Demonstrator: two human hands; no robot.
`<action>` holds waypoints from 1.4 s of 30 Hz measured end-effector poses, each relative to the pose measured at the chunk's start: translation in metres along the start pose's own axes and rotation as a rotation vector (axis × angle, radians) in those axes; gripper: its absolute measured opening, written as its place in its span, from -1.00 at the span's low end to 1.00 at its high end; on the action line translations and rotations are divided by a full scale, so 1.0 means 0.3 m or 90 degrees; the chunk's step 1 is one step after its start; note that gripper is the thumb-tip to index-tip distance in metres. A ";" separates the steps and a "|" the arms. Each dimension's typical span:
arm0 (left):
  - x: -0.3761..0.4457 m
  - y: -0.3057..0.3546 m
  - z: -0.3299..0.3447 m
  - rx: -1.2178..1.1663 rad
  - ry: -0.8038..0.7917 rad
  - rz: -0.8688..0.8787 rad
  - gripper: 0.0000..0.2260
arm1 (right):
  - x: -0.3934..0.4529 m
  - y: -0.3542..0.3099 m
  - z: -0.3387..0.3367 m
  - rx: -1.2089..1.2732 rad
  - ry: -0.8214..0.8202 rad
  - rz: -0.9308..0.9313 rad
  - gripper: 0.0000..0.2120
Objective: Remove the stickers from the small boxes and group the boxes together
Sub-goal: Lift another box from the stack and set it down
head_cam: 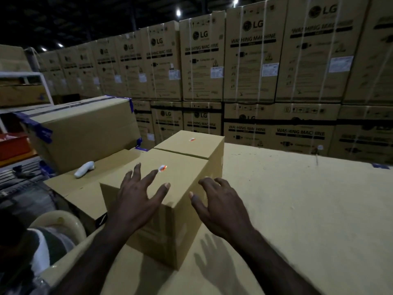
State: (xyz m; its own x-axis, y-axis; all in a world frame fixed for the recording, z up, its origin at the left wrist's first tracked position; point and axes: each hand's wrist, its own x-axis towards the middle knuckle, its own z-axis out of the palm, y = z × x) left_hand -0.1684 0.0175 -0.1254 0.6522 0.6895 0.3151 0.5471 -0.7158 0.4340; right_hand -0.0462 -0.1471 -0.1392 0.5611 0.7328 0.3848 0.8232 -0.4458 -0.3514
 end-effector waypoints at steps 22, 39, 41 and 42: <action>0.434 -0.500 -0.024 0.036 -0.227 0.142 -0.16 | 0.170 -0.197 0.338 0.115 0.050 0.209 -0.40; 0.402 -0.428 -0.046 -0.109 -0.193 0.063 -0.24 | 0.173 -0.235 0.313 0.233 0.111 0.250 -0.61; 0.382 -0.394 -0.064 -0.116 -0.185 0.063 -0.23 | 0.159 -0.223 0.289 0.243 0.117 0.250 -0.62; 0.373 -0.378 -0.075 -0.114 -0.182 0.066 -0.22 | 0.152 -0.216 0.273 0.246 0.119 0.249 -0.62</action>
State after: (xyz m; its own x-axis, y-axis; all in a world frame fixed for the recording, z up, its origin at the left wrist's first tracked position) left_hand -0.1692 0.1783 -0.1203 0.8340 0.5369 0.1273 0.3857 -0.7322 0.5613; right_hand -0.0811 -0.0426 -0.1687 0.8519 0.4320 0.2959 0.4802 -0.4193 -0.7704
